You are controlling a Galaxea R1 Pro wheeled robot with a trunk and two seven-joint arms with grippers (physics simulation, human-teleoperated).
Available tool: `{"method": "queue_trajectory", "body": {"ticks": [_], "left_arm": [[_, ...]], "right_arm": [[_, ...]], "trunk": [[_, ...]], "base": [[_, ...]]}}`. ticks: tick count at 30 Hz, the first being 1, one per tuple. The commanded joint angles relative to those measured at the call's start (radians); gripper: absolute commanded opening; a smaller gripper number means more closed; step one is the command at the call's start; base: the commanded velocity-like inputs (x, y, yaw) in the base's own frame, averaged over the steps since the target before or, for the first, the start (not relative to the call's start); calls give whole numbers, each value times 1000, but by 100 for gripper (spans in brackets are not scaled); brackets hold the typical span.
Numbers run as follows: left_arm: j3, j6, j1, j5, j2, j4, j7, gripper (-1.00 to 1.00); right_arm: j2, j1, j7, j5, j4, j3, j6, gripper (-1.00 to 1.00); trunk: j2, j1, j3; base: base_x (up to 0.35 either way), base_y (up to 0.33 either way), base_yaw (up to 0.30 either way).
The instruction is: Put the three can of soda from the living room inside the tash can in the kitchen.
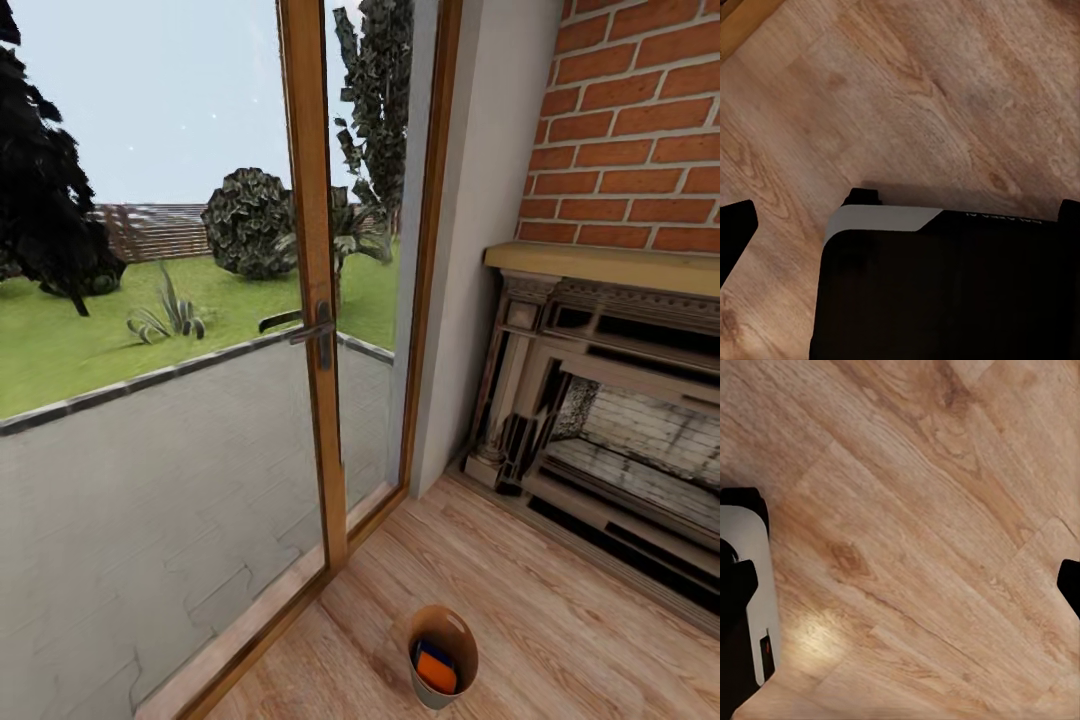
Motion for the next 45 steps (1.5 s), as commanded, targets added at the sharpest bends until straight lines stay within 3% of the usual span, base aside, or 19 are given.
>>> {"method": "queue_trajectory", "body": {"ticks": [1,17,36,40,45], "left_arm": [[0,-1,1,0,0,0,0,100],[0,-7,5,1,0,0,1,100],[0,-3,6,2,0,0,1,100],[0,-3,6,2,0,0,1,100],[0,-3,6,2,1,0,1,100]], "right_arm": [[0,2,0,-1,4,0,-5,100],[7,21,1,-61,21,-36,-26,100],[15,22,3,-61,21,-35,-26,100],[38,22,3,-62,22,-35,-26,100],[105,23,3,-64,22,-36,-26,100]], "trunk": [[0,0,0],[0,0,0],[0,0,0],[0,0,0],[0,0,0]], "base": [[0,0,0],[0,0,0],[0,0,0],[0,0,0],[0,0,0]]}}
